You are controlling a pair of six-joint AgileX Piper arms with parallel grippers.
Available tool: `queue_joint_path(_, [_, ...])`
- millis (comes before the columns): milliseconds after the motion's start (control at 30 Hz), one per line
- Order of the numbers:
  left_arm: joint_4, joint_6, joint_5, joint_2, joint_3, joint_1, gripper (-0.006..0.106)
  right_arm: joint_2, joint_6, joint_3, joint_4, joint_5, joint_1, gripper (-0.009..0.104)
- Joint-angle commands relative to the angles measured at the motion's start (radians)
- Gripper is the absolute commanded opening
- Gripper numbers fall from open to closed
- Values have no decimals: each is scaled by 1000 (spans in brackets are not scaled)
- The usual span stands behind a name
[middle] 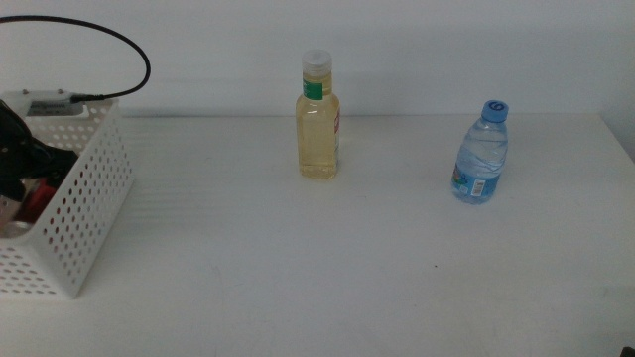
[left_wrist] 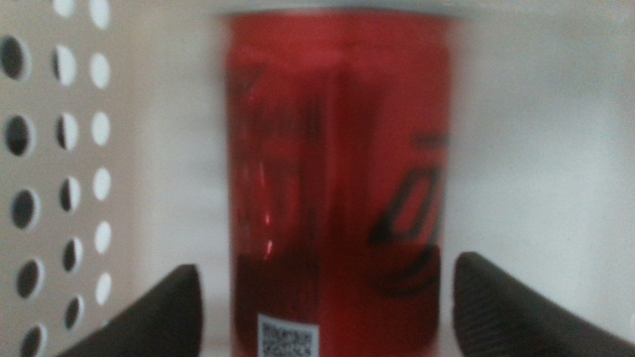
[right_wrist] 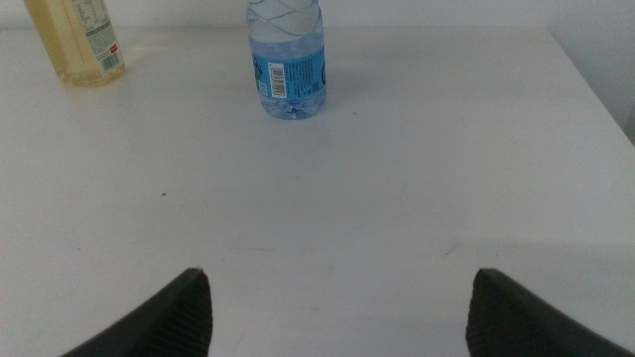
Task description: Use arms to grab the bottles and put them into the dustbin to the left of the table.
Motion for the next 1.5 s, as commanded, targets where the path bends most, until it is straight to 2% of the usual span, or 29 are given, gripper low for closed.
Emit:
queue_joint_path(0, [10, -2, -25, -68, -33, -2, 90, -27, -9, -7, -4, -68, -4, 67])
queue_joint_path(200, [8, -11, -7, -115, -33, -2, 90, -27, -9, -7, -4, -68, -4, 67])
queue_joint_path(400, [-95, -5, 21, -239, -32, -31, 90, -27, -9, -7, -4, -68, -4, 67])
queue_joint_path(1067, [-101, -103, 25, -647, 66, -337, 90, -27, -9, -7, -4, -68, -4, 67])
queue_joint_path(1167, [-87, -119, -20, -694, 102, -383, 90, -27, -9, -7, -4, -68, -4, 67])
queue_joint_path(1467, [-38, -170, -358, -820, 369, -545, 90, -27, -9, -7, -4, -68, -4, 67])
